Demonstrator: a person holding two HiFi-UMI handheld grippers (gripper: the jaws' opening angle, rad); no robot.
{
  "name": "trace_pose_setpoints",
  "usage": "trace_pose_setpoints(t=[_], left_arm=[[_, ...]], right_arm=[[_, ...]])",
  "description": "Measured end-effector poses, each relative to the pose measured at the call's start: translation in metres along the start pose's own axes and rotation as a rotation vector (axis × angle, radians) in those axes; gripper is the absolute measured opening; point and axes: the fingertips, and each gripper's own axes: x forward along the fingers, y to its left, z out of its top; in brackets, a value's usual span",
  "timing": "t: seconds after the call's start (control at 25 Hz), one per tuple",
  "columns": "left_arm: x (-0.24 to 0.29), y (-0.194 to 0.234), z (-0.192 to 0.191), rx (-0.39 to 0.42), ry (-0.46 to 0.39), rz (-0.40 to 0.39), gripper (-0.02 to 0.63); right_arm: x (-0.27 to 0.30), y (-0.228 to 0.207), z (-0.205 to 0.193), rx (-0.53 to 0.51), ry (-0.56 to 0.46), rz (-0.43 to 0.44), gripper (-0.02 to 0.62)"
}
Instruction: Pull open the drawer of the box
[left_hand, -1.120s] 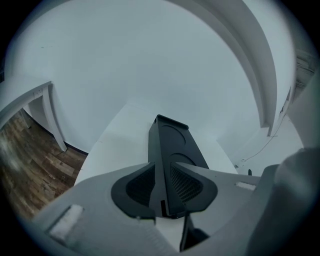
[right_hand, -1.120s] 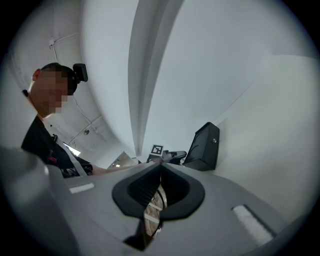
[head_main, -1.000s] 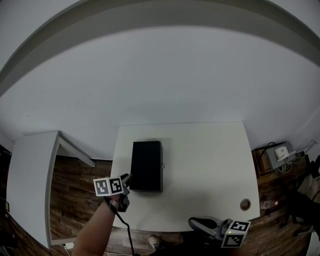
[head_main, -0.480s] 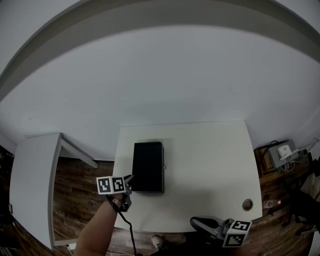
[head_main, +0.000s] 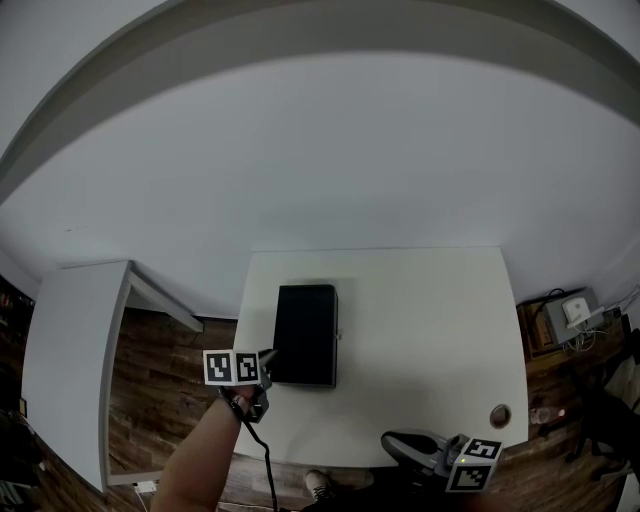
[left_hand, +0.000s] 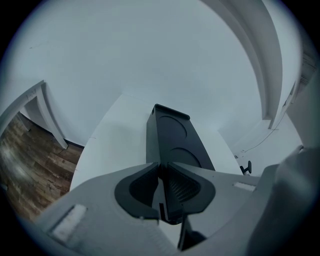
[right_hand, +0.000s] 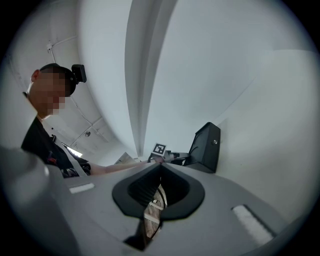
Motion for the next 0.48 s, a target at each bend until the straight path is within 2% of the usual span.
trace_pose_setpoints(t=[0.12, 0.28, 0.48], left_arm=[[-0.001, 0.001, 0.000, -0.001, 0.004, 0.000, 0.069], [-0.001, 0.000, -0.001, -0.007, 0.003, 0.000, 0.070], [-0.004, 0.000, -0.002, -0.029, -0.004, -0.010, 0.071]], right_arm=[[0.009, -0.007, 0.006, -0.067, 0.036, -0.002, 0.006], [0.030, -0.012, 0.032, -0.214, 0.106, 0.023, 0.024], [0.065, -0.039, 0.054, -0.522, 0.297, -0.015, 0.061]])
